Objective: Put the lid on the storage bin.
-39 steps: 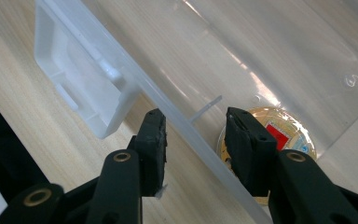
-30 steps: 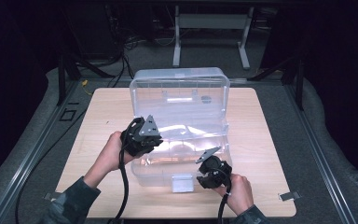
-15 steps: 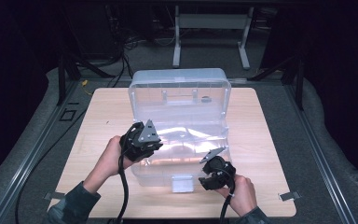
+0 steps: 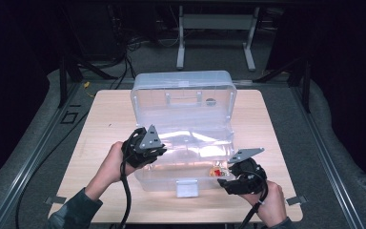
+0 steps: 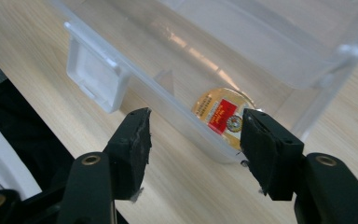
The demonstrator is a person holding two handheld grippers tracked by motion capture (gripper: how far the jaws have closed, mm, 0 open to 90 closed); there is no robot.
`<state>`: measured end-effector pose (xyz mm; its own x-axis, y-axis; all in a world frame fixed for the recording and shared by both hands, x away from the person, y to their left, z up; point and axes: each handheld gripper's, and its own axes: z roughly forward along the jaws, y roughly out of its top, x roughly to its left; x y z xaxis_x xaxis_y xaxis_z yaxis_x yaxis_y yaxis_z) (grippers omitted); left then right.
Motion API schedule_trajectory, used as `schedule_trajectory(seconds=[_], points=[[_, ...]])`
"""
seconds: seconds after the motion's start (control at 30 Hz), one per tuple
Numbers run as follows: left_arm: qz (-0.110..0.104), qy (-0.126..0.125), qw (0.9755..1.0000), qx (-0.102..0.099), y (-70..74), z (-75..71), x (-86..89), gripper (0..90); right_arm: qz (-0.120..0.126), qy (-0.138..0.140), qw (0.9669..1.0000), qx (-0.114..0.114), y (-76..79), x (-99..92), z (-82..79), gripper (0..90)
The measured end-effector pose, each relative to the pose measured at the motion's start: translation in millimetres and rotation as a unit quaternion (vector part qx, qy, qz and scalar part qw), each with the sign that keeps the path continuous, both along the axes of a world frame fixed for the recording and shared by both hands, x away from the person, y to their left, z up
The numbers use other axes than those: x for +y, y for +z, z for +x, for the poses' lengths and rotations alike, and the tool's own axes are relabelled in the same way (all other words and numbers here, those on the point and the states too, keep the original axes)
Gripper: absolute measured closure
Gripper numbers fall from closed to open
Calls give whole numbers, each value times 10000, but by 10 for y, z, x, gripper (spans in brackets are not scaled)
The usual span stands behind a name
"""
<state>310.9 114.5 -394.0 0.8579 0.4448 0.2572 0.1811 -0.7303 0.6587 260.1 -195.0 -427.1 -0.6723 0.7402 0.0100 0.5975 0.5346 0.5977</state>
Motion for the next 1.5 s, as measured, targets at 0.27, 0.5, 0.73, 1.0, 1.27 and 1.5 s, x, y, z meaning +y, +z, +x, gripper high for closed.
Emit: schedule_trajectory(seconds=[0.27,0.5,0.73,1.0,1.27,1.5], points=[[10,-14,10000,-60,-27,-40,-4,810,472,-446,9976,-234,288,-393,46,426],[-5,-15,10000,-77,-54,-77,1,802,839,-645,9929,-549,530,-538,218,432],[-18,20,9998,-188,-65,-97,1,786,1028,-635,9908,-608,644,-433,452,427],[-20,45,9998,-210,-88,-133,4,778,1102,-656,9906,-483,591,-369,648,428],[-53,41,9998,-170,-115,-158,6,769,1100,-745,9900,-477,548,-357,730,427],[-143,105,9997,-185,-168,-214,16,736,1155,-721,9895,-483,554,-315,781,421]])
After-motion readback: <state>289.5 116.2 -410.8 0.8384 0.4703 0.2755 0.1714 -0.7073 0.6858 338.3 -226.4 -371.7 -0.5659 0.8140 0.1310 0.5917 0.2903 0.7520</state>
